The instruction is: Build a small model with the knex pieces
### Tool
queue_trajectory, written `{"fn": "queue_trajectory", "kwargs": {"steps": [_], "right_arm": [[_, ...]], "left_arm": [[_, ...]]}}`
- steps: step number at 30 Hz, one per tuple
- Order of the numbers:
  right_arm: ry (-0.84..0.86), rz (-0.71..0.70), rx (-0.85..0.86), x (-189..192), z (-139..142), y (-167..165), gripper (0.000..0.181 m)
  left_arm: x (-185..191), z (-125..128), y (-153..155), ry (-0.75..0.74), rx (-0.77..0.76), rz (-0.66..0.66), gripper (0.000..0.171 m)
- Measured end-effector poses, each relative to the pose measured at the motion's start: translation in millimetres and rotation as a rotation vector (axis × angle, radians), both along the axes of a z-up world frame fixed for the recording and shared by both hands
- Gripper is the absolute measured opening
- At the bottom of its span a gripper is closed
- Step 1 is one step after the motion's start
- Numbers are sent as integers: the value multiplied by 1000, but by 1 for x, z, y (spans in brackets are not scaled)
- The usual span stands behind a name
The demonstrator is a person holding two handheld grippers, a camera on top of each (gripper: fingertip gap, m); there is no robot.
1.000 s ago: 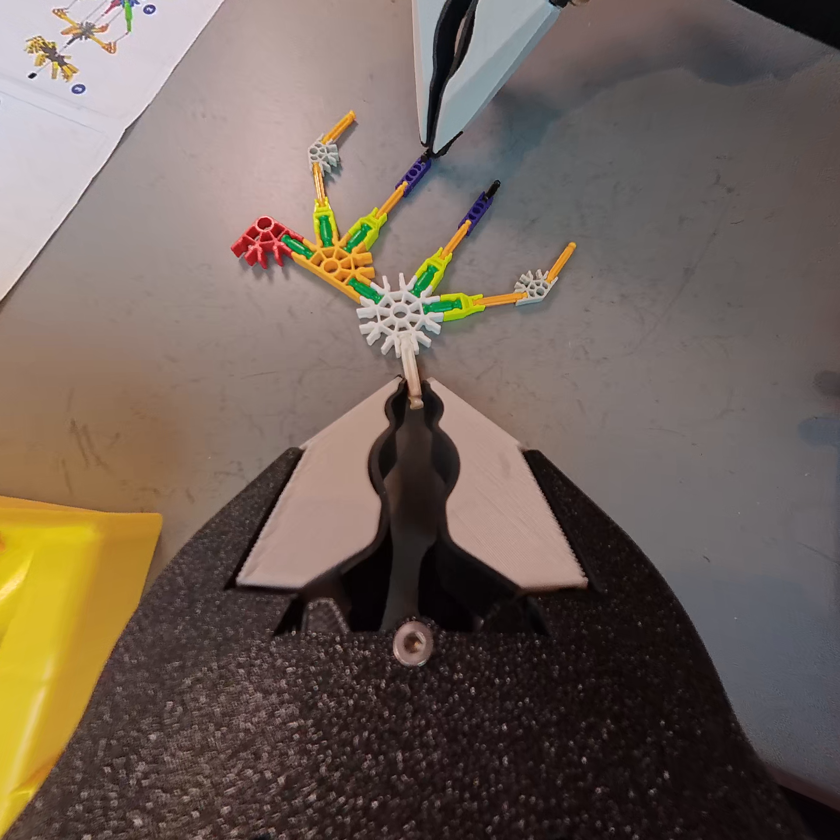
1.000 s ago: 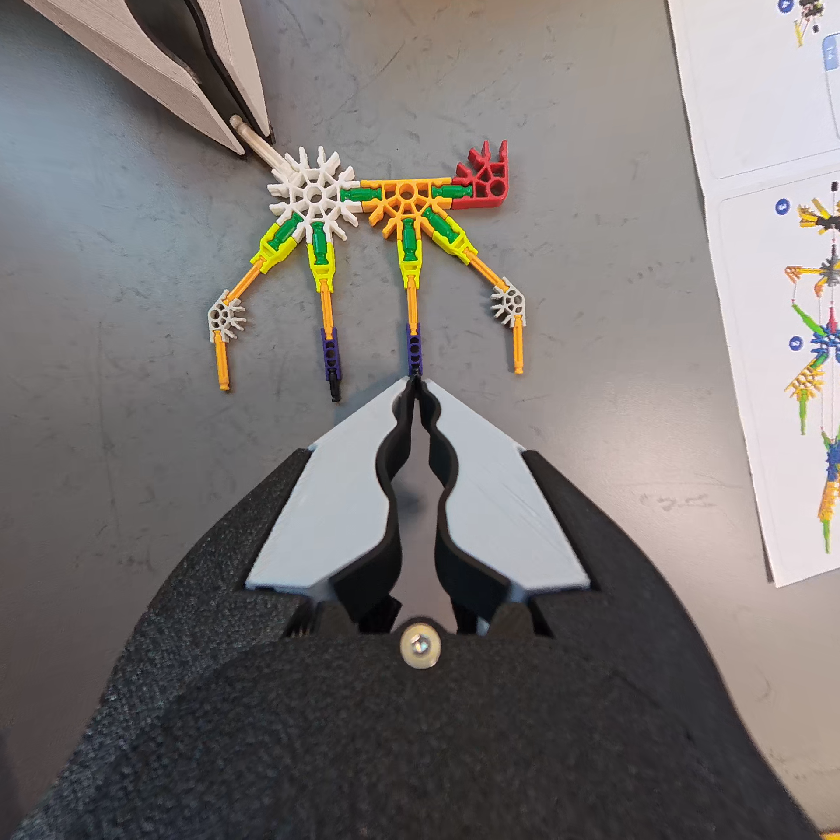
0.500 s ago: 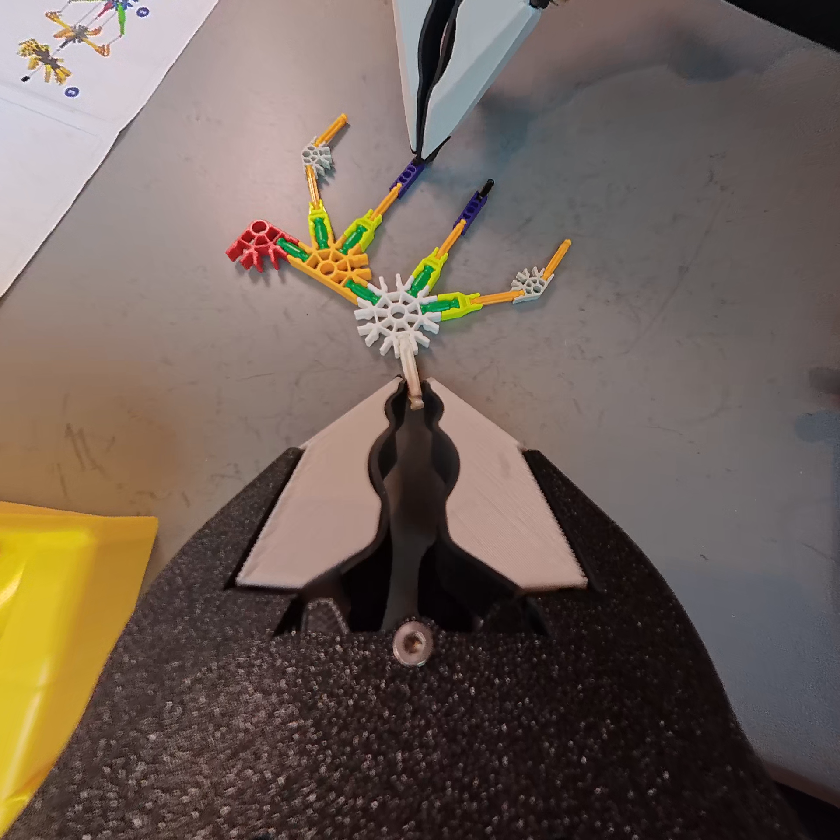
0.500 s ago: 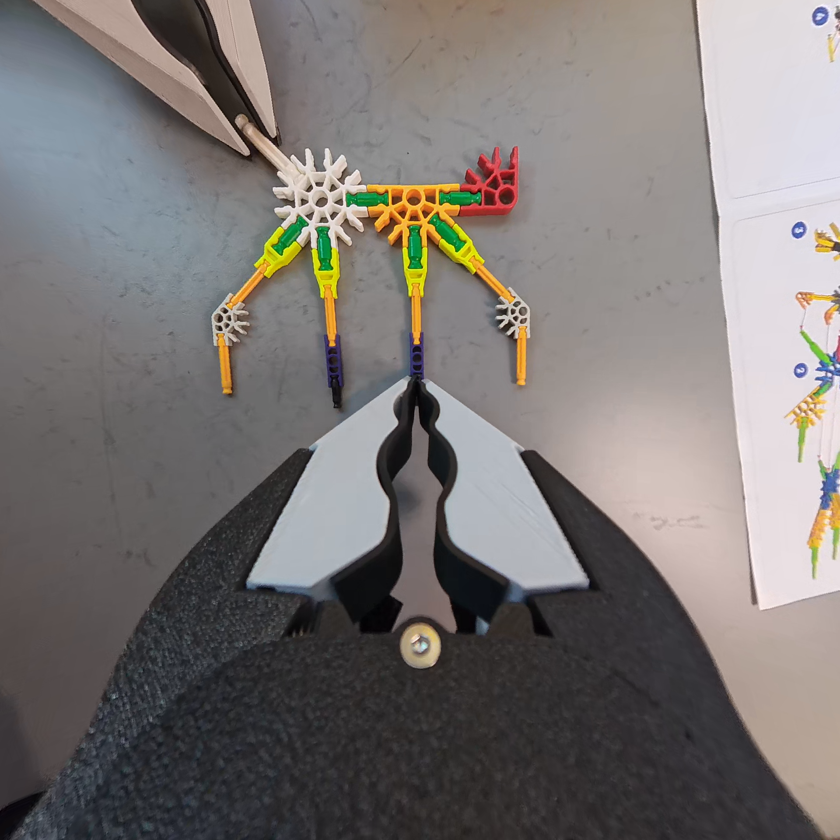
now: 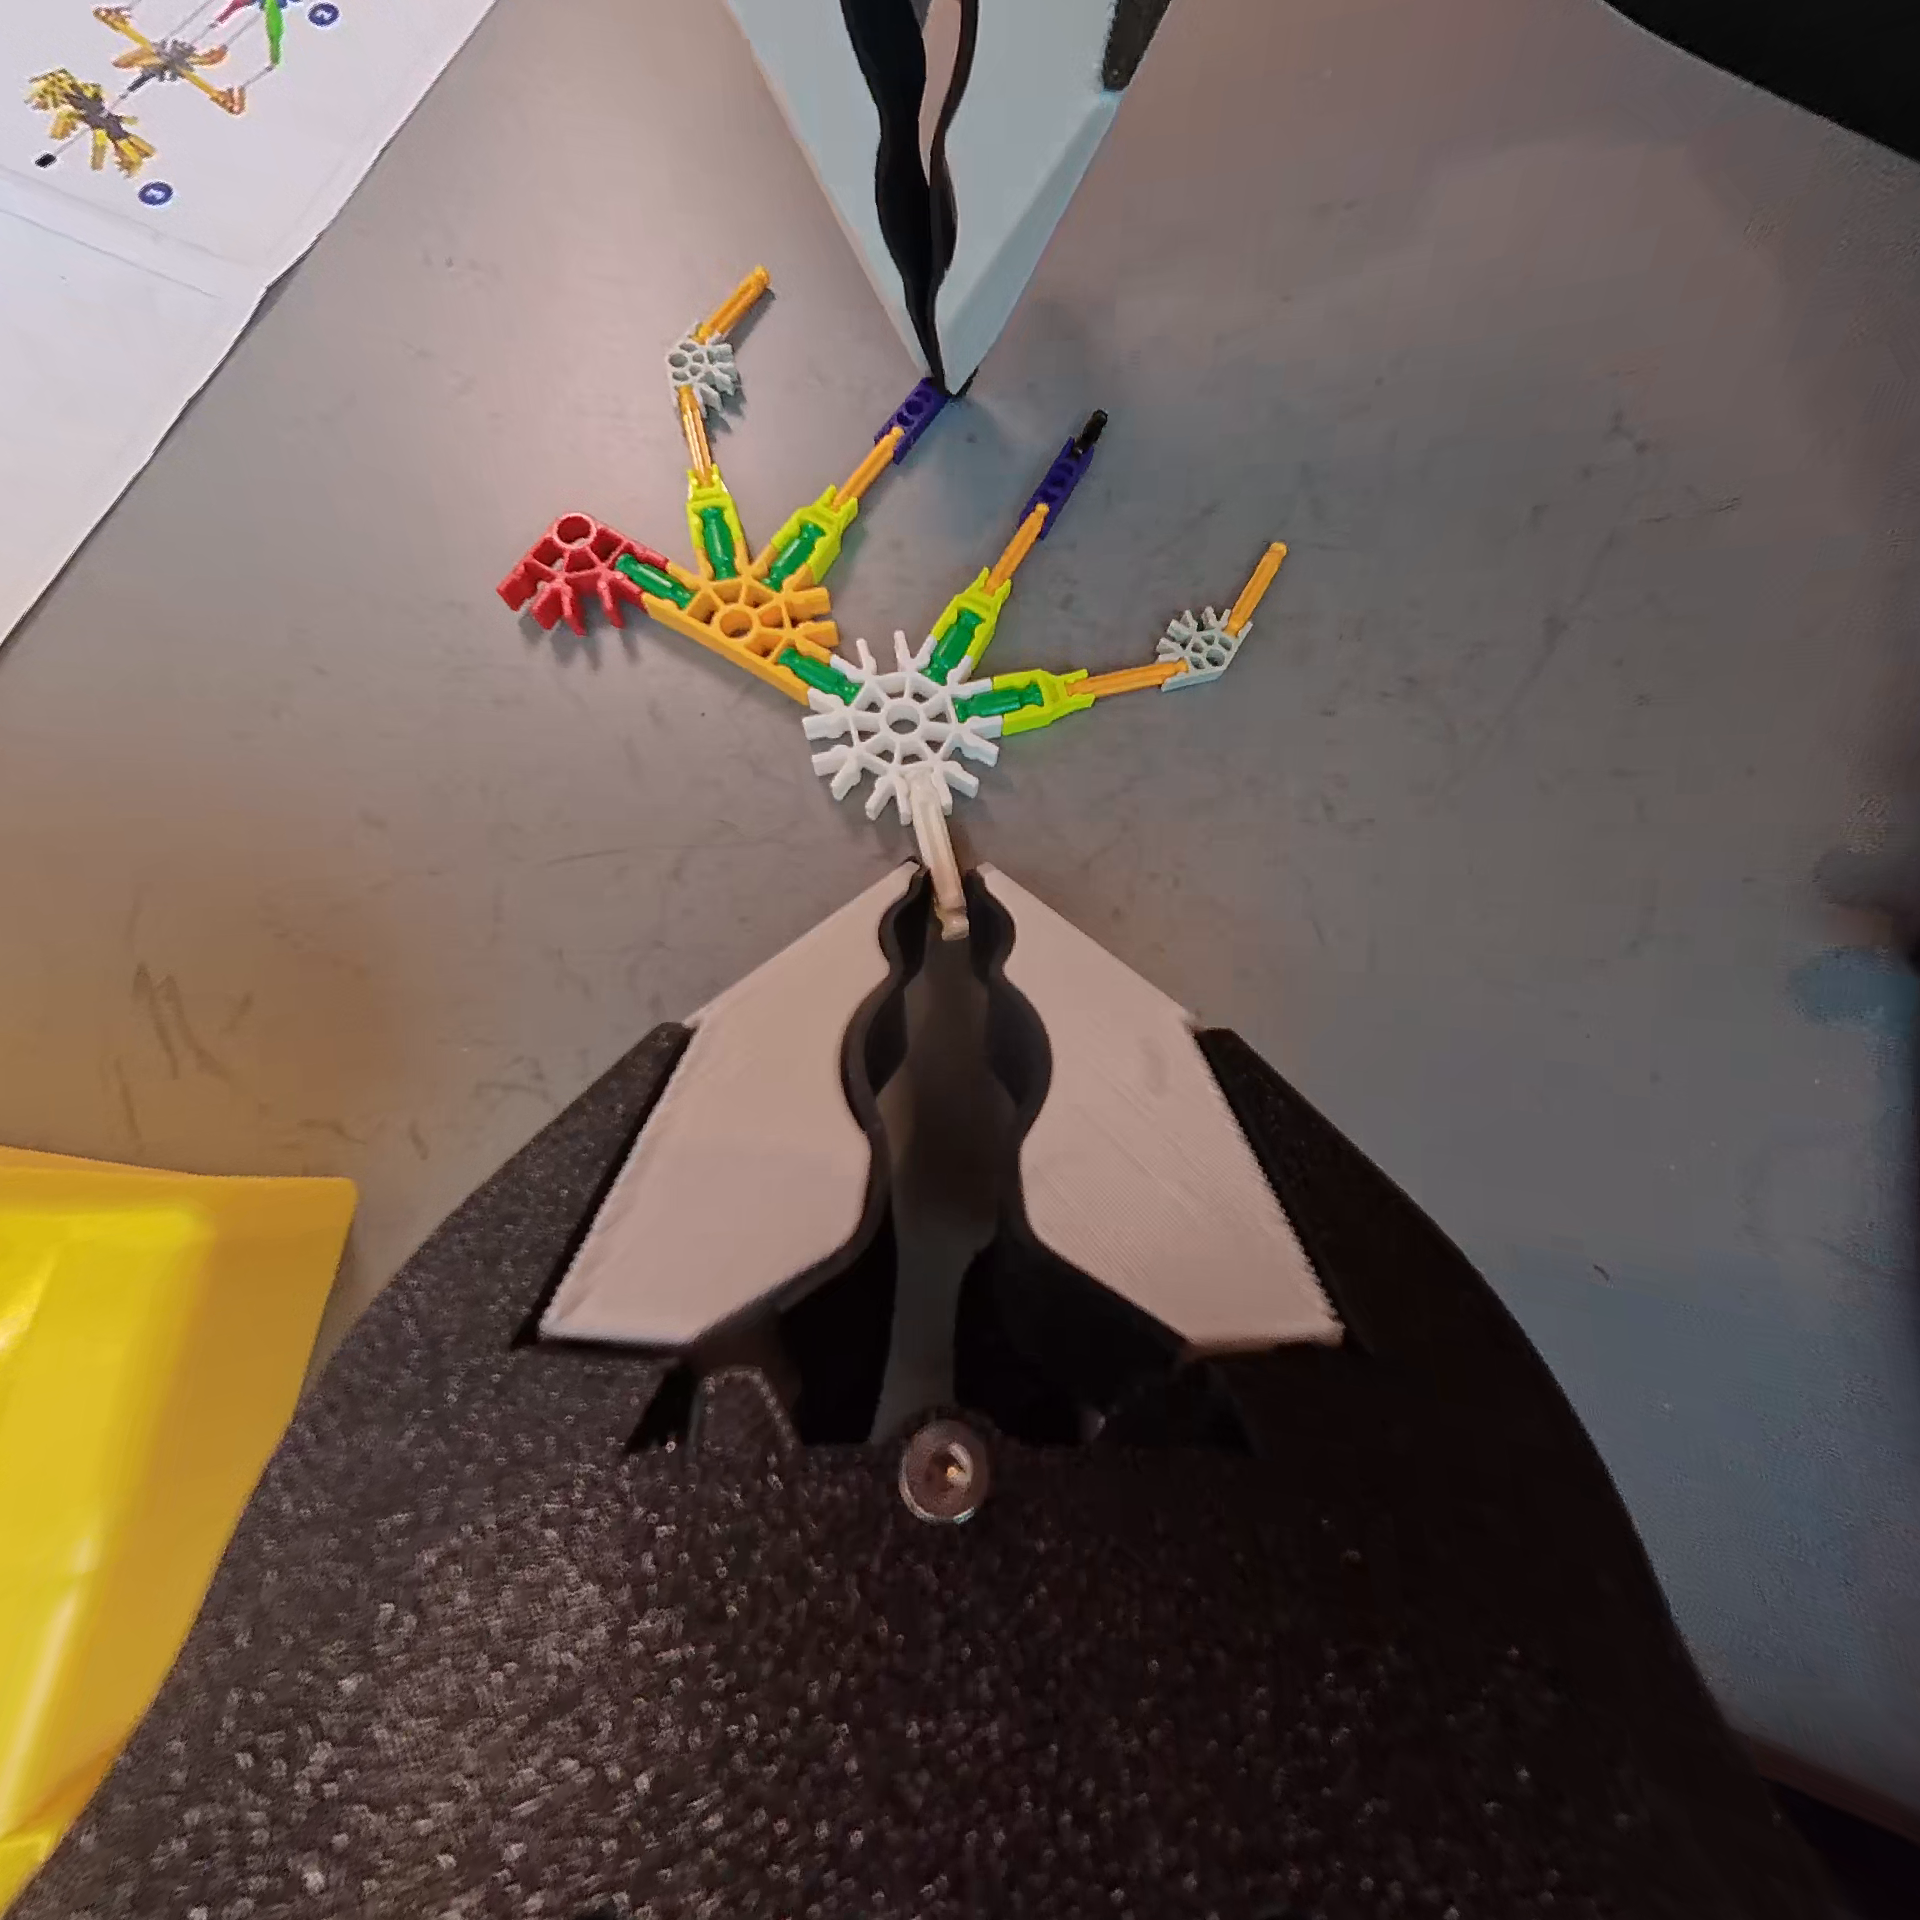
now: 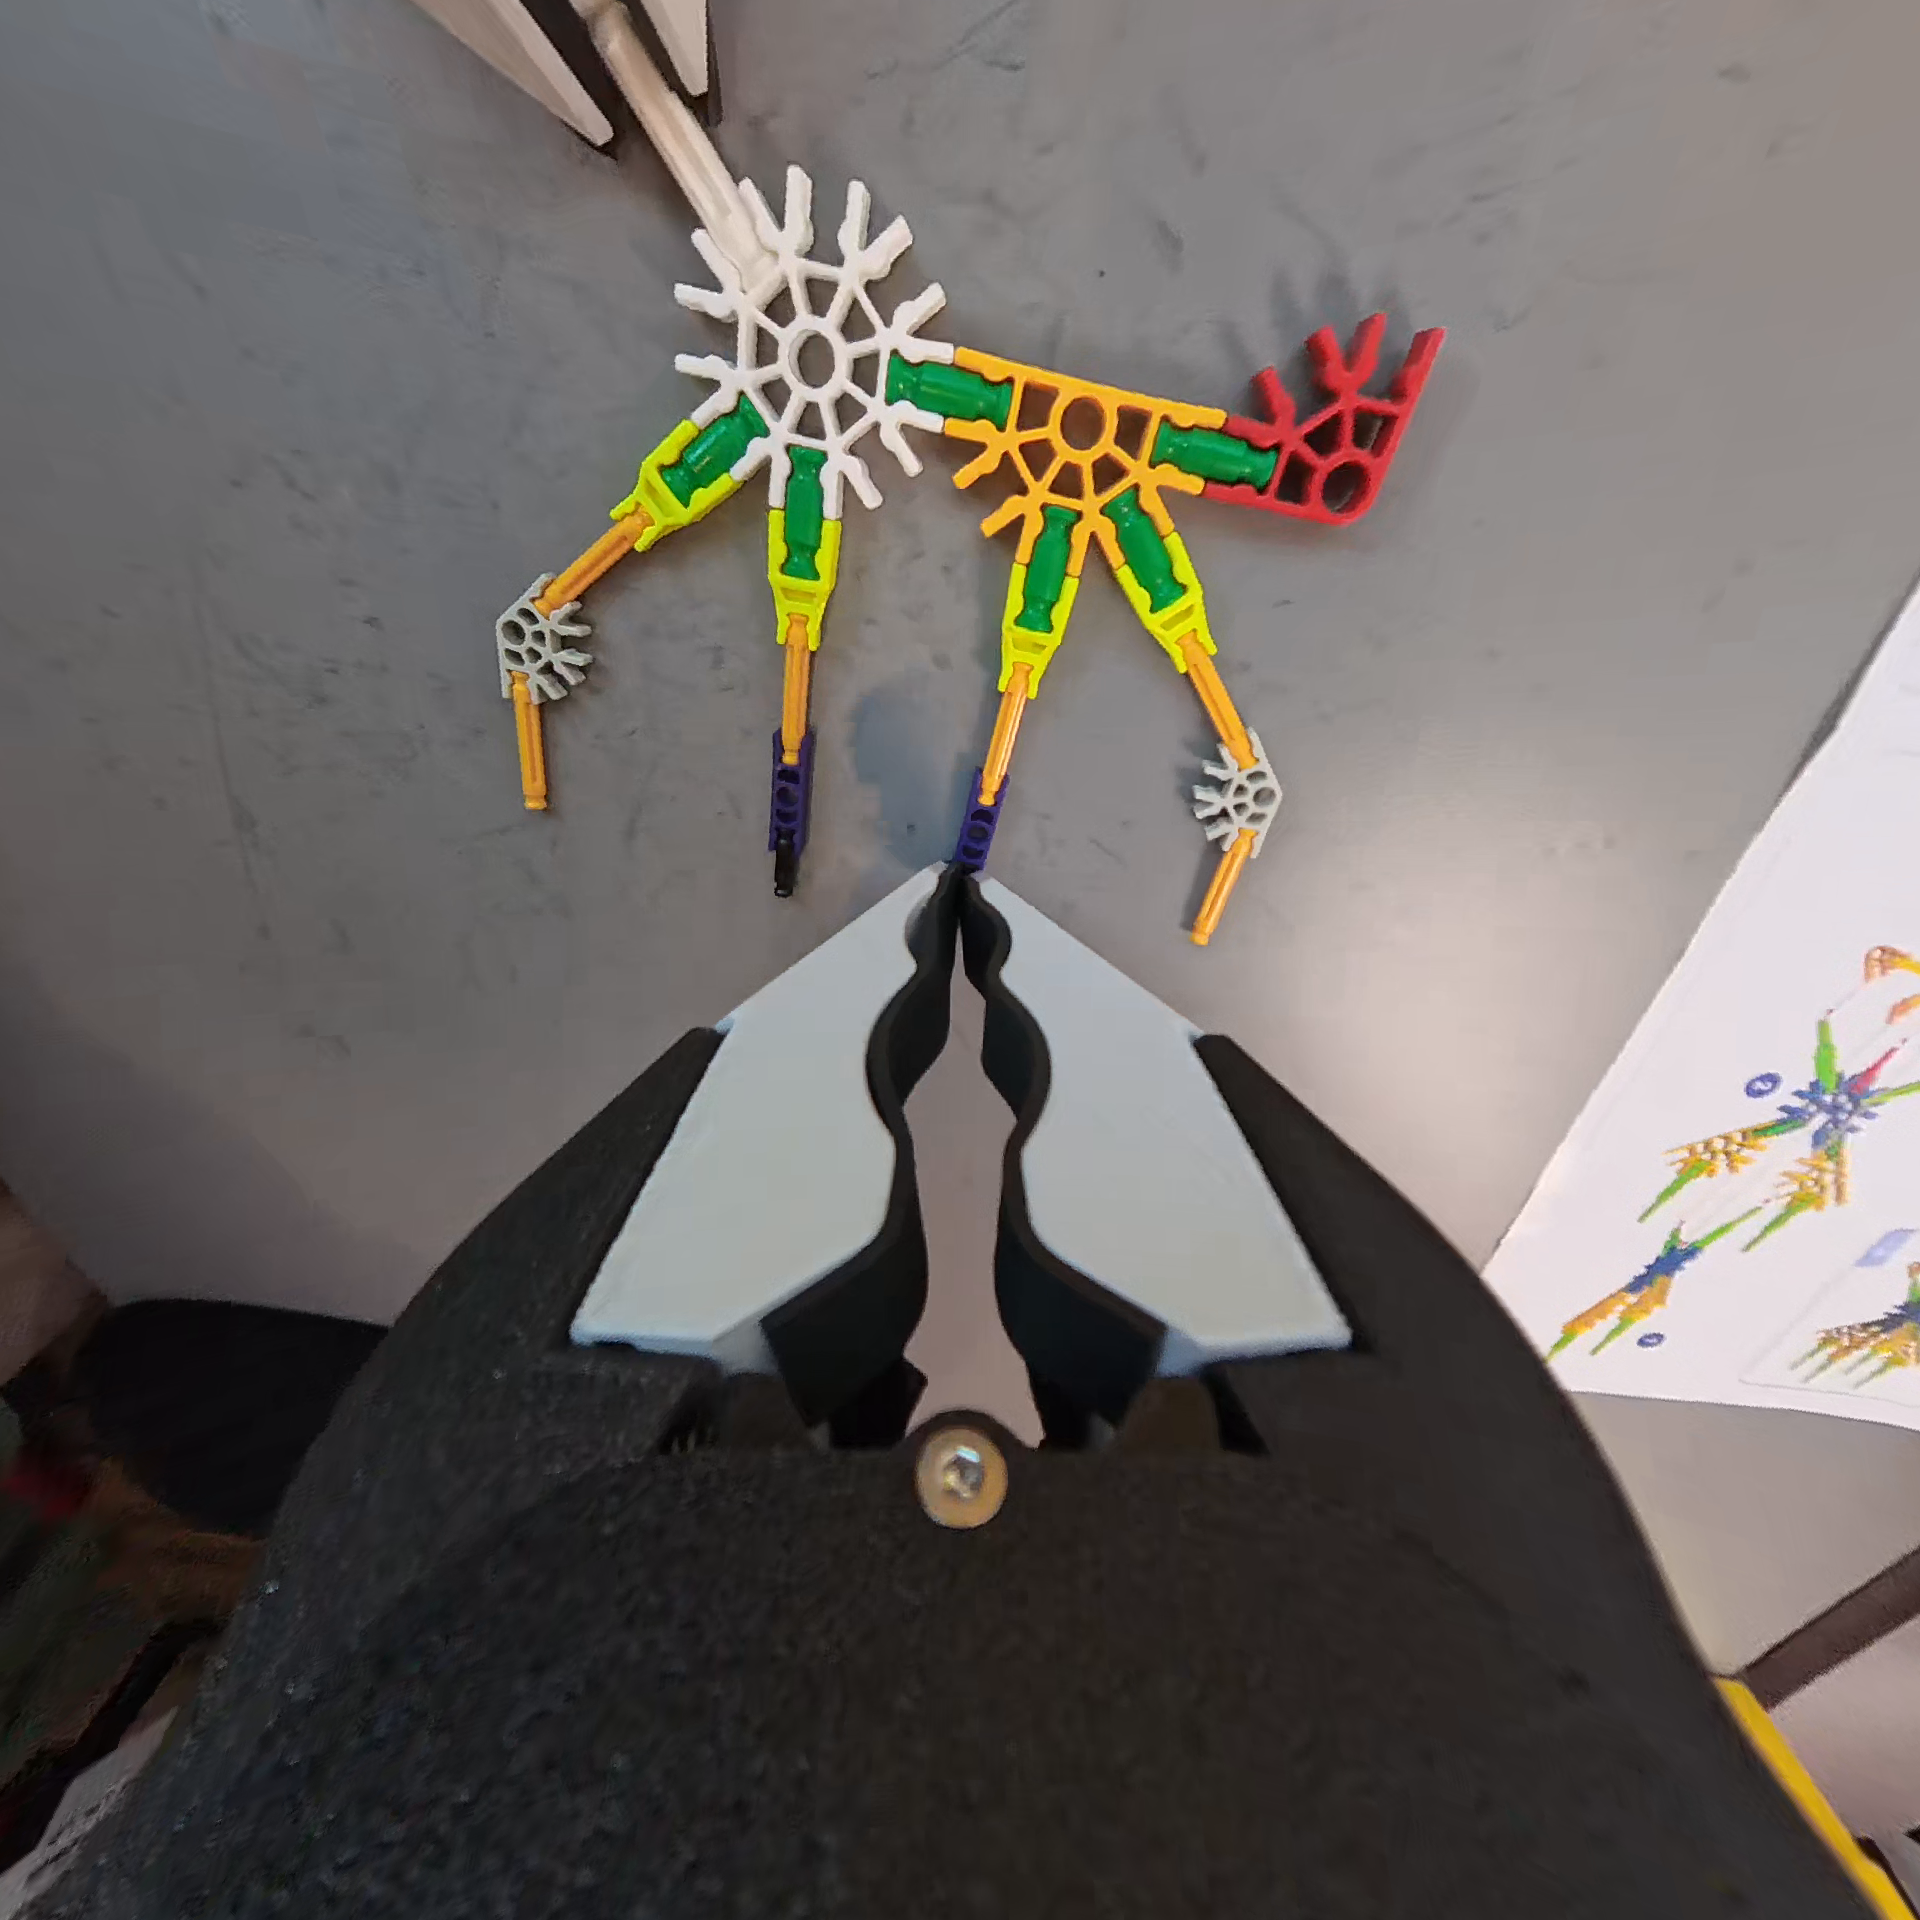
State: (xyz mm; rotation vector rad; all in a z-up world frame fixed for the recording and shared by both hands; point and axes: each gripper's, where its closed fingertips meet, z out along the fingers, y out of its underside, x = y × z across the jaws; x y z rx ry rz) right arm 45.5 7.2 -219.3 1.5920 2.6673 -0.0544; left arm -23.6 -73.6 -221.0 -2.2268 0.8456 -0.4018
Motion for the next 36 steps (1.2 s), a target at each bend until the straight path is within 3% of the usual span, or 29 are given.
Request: {"fn": "queue_trajectory", "kwargs": {"steps": [9,22,27,36], "right_arm": [[-19,58,40,-1,-1,0,0],[475,-309,-203,37,15,-4,15],[546,-317,-207,29,8,-1,15],[531,-251,-184,9,0,2,8]], "left_arm": [[0,0,0,-8,1,1,7],[0,0,1,-7,15,-7,7],[-1,1,2,-2,34,-10,10],[-2,1,2,-19,40,-10,12]]}}
